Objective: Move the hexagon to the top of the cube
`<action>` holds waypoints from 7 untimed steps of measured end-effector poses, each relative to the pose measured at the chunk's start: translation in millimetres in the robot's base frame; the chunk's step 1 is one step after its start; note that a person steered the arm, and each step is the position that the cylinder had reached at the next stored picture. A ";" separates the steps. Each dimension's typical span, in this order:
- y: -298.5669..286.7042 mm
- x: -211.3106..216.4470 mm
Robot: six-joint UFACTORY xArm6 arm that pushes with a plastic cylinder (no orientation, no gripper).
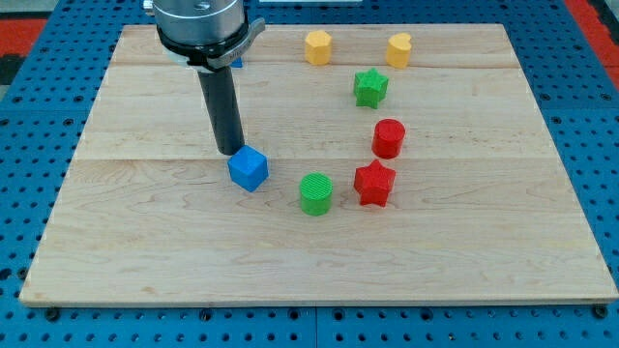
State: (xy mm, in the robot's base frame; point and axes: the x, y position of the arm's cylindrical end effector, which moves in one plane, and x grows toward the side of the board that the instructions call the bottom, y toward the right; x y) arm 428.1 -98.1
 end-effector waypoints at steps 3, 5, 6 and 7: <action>11.9 -7.8; 60.9 -111.8; 125.9 -149.2; 146.6 -178.8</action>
State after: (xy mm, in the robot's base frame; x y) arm 249.3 48.5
